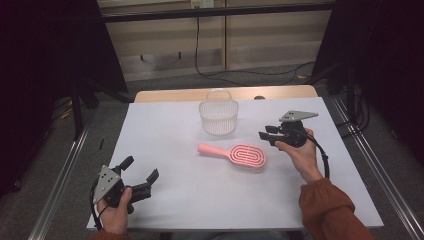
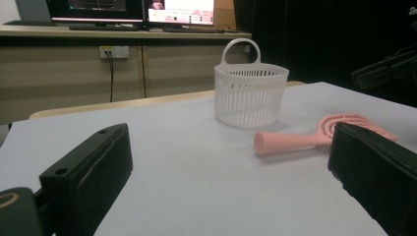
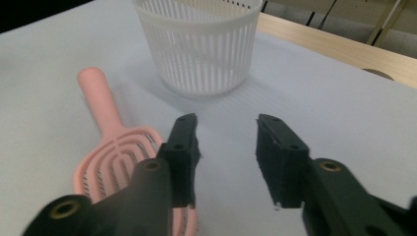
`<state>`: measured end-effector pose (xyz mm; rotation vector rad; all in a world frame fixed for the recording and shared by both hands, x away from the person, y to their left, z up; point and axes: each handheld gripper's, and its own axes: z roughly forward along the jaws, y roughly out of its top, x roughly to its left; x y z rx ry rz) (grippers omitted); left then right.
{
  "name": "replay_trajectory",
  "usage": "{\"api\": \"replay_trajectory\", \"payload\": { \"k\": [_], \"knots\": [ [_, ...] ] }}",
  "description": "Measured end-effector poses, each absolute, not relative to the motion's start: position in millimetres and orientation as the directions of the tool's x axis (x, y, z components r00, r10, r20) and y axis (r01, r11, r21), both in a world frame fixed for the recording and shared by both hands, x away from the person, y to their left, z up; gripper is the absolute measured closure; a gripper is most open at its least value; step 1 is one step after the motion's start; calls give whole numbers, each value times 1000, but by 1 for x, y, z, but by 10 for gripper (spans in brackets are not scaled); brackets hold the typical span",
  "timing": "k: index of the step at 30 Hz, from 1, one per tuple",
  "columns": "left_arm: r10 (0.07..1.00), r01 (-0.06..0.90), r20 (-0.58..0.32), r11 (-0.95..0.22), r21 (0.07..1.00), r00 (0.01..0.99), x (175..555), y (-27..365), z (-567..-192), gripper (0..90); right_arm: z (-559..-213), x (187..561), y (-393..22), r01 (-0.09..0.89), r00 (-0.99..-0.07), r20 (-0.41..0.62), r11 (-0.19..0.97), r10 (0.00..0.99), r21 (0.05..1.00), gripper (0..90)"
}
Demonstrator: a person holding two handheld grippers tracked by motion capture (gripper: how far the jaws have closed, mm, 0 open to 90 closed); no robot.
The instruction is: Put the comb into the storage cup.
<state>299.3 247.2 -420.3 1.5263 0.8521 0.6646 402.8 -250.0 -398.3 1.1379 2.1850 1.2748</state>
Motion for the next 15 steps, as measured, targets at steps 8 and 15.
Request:
{"api": "replay_trajectory", "payload": {
  "k": [8, 15],
  "knots": [
    [820, 148, -54, -37, 988, 570, 300, 247, -421, 32, -390, 396, -250, 427, -570, 74, 218, 818, 878, 128],
    [822, 148, -54, -38, 988, 567, 300, 247, -421, 32, -387, 384, -257, 403, -569, 52, 224, 820, 887, 47]
  ]
}}
